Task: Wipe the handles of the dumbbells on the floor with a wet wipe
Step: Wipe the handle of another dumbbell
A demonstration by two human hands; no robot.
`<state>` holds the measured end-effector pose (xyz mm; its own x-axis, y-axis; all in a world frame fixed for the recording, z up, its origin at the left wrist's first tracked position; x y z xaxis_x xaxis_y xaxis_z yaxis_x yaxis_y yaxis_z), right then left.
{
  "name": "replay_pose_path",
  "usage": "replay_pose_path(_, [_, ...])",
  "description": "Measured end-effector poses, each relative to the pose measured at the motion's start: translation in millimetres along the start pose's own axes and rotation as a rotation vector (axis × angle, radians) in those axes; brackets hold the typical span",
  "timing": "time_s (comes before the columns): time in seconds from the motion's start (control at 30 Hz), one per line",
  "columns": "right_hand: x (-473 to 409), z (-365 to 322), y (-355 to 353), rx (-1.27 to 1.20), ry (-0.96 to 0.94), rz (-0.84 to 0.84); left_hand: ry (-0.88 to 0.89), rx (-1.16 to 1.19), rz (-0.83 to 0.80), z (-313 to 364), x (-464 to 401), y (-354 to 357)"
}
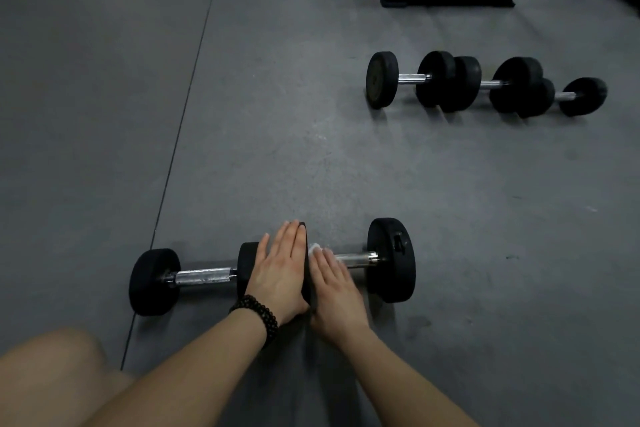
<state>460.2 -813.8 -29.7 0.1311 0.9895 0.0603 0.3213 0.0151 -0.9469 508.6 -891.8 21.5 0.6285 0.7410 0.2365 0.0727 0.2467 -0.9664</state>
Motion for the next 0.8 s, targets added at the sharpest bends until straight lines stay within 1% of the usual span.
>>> replay_pose_path(0.03, [2.7, 10.1, -1.6, 0.036, 0.015, 0.017, 0.0, 0.0, -0.001, -0.3, -0.2, 0.1])
replay_pose_path(0.1, [17.8, 45.1, -5.4, 0.08, 0.186, 0.094, 0.006, -0.003, -0.011, 0.1, 0.2, 0.6])
replay_pose_path(0.13, [25.0, 55.3, -10.0, 0.089, 0.268, 0.142, 0.007, -0.006, -0.008, -0.2, 0.8, 1.2])
replay_pose_path(0.17, [26.5, 55.2, -10.1, 0.076, 0.315, 0.145, 0.006, -0.007, -0.003, -0.1, 1.6, 1.2])
replay_pose_path(0.2, [21.2, 46.1, -8.2, 0.056, 0.303, 0.132, 0.006, -0.005, -0.003, 0.3, 2.3, 1.4])
replay_pose_path(0.3, [-2.7, 0.1, 7.3, 0.025, 0.051, -0.009, 0.003, 0.014, 0.006, 0.4, 1.2, 1.1])
replay_pose_path(0.33, [-3.1, -0.7, 5.1, 0.049, 0.008, -0.014, 0.001, 0.017, 0.008, 0.1, -0.1, 0.5])
replay_pose_path(0.37, [0.6, 8.5, 1.7, 0.076, 0.016, 0.0, -0.001, 0.015, 0.004, -0.3, -0.8, 0.3])
replay_pose_path(0.4, [6.5, 25.0, -0.4, 0.097, 0.084, 0.025, 0.003, 0.011, -0.003, 0.1, -1.9, 0.6])
replay_pose_path(0.47, [22.3, 53.9, -6.3, 0.098, 0.283, 0.096, 0.005, 0.006, -0.005, -0.5, -2.6, 0.5])
replay_pose_path(0.5, [24.2, 54.6, -4.5, 0.076, 0.331, 0.092, 0.006, 0.007, -0.007, -0.3, -3.0, 0.1])
replay_pose_path(0.53, [20.5, 47.5, -1.6, 0.059, 0.321, 0.075, 0.006, 0.009, -0.009, -0.1, -3.5, 0.1])
replay_pose_path(0.63, [7.9, 17.7, 16.7, 0.117, 0.095, -0.024, 0.005, 0.015, -0.03, -0.9, -5.0, -1.0])
replay_pose_path(0.67, [11.0, 22.1, 17.2, 0.135, 0.096, -0.036, 0.007, 0.017, -0.034, -0.9, -5.9, -1.2])
replay_pose_path(0.77, [30.9, 52.3, 4.0, 0.104, 0.349, 0.047, 0.007, 0.018, -0.036, -1.1, -7.5, -2.6])
replay_pose_path(0.8, [29.8, 49.1, 5.6, 0.071, 0.374, 0.044, 0.008, 0.021, -0.038, -0.9, -8.3, -2.4])
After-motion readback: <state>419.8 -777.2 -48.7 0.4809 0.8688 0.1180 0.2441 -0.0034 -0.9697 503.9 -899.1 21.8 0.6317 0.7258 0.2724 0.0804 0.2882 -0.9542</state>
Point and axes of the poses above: each hand's wrist, its own x-axis away from the middle knuckle, its own y-axis out of the palm, z = x × y, the point moved 9 cm from there along -x, towards the middle knuckle, and after that the axes turned 12 degrees about -y, right-handed, at the moved point
